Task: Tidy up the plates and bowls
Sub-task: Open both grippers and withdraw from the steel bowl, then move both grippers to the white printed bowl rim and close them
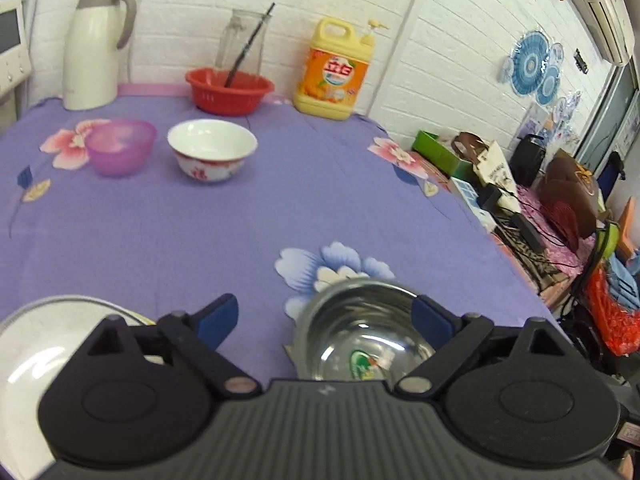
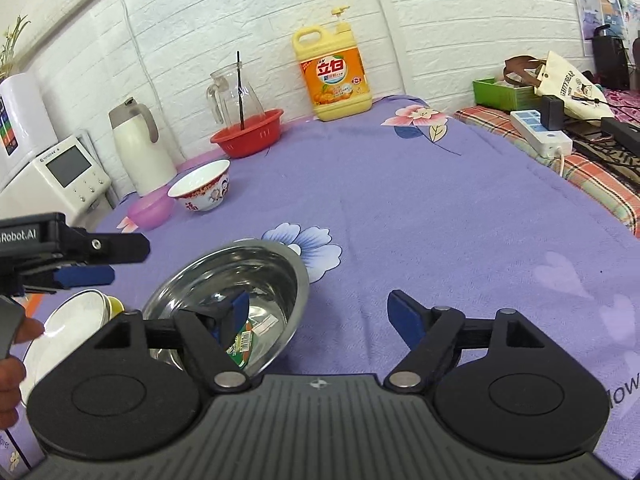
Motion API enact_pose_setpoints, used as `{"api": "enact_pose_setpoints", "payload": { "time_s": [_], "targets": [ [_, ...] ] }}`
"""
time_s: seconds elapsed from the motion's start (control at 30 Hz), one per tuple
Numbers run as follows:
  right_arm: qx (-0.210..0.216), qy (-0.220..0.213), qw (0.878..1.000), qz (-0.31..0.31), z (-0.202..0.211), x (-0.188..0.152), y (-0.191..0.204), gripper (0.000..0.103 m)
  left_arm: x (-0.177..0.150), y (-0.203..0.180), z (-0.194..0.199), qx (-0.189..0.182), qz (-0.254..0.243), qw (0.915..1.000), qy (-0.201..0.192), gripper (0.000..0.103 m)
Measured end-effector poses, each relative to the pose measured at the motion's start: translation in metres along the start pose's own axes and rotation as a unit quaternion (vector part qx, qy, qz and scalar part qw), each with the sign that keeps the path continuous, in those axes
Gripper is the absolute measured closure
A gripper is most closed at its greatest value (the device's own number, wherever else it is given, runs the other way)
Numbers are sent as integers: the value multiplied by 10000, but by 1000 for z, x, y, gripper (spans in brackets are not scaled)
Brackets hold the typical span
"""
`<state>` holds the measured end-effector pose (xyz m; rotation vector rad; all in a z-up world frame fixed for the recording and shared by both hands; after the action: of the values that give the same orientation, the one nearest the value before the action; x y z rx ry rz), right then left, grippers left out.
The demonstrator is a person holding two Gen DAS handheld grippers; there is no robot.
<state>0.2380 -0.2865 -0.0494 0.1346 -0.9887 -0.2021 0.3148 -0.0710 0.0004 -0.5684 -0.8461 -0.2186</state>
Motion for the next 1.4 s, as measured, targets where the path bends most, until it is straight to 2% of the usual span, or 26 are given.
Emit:
{"api": "enact_pose_setpoints", "payload": {
  "time_s": [0.2,0.43,0.7,0.93,1.17,1.4],
  "targets": [
    [106,25,9997,206,-4,9,10,0,6,19,11,260,35,9996,-104,10],
    [158,83,9986,495,-17,35,24,0,16,41,20,484,87,9985,-240,10],
    [380,269,9968,648,-39,53,49,0,52,74,26,862,-23,9951,-491,10],
    [465,319,9937,966,-62,75,72,0,76,102,15,1103,4,9929,-443,9],
    [682,366,9841,1599,-90,112,91,0,85,128,-10,669,650,9951,-336,9],
    [1232,225,9694,2113,-151,166,127,0,110,149,-47,474,1677,9837,-447,9]
  ]
}}
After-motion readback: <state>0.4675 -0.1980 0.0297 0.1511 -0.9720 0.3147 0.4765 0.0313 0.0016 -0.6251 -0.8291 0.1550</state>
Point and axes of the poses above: each gripper's, at about its wrist camera, not at the fingertips, and z roughly against the way its jaws point, y to its left, x to its top, the point moved 7 cm from there along -z, roughly the way its jaws point, and after that the axes turned 11 degrees about -x, right-handed, at the moved point
